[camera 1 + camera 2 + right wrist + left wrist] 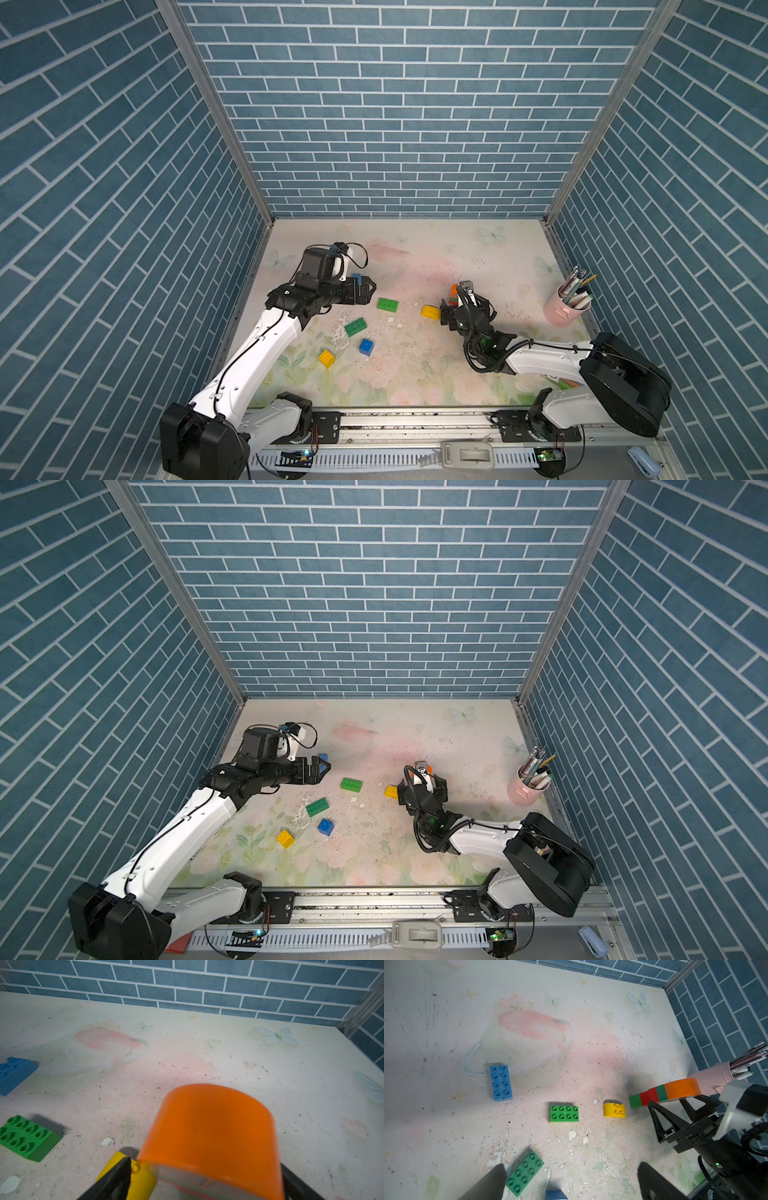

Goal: Assemble an ice cream with lego
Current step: Adjust the lego brick at the center of the board.

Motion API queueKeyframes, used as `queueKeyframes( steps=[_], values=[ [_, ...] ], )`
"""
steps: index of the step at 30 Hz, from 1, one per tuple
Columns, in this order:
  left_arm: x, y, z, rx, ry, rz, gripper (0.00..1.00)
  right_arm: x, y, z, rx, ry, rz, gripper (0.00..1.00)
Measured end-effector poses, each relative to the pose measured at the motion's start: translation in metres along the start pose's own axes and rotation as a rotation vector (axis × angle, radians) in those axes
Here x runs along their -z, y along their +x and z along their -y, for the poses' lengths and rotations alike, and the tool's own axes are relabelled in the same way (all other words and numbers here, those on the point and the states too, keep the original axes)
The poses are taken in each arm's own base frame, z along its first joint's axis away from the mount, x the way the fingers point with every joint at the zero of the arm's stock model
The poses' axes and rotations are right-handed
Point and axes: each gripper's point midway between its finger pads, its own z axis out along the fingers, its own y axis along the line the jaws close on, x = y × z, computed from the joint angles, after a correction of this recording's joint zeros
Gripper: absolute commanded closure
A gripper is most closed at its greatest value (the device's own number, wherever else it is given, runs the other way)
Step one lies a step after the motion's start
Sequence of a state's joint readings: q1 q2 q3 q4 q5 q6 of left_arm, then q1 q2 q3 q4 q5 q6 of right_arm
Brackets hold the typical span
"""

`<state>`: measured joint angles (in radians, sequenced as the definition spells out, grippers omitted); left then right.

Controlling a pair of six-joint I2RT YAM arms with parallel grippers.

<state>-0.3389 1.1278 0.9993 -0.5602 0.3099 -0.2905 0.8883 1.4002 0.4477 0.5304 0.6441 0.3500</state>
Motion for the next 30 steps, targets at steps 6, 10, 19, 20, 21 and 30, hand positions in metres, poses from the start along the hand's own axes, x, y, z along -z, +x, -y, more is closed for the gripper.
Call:
queueKeyframes(
  steps=[6,10,19,20,21,30],
  values=[
    [0.0000,0.0002,-0.0003,0.000,-0.002,-0.001,0.00,-0.0026,-0.0022,0.0005,0.007,0.013,0.019,0.04],
    [0.0000,0.0003,-0.0004,0.000,-0.002,-0.001,0.00,-0.0025,-0.0067,0.0018,0.013,0.023,0.037,0.07],
    [0.0000,0.0003,-0.0004,0.000,-0.002,-0.001,0.00,-0.0025,-0.0074,0.0023,0.028,0.027,0.040,0.19],
    [0.0000,0.0003,-0.0004,0.000,-0.002,-0.001,0.00,-0.0025,-0.0074,0.0024,0.031,0.028,0.040,0.20],
    [0.0000,0.0003,-0.0004,0.000,-0.002,-0.001,0.00,-0.0025,-0.0073,0.0025,0.033,0.028,0.039,0.21],
    [0.0000,0.0005,-0.0005,-0.003,-0.003,-0.002,0.00,-0.0032,-0.0059,0.0043,0.047,0.033,0.033,0.31]
  ],
)
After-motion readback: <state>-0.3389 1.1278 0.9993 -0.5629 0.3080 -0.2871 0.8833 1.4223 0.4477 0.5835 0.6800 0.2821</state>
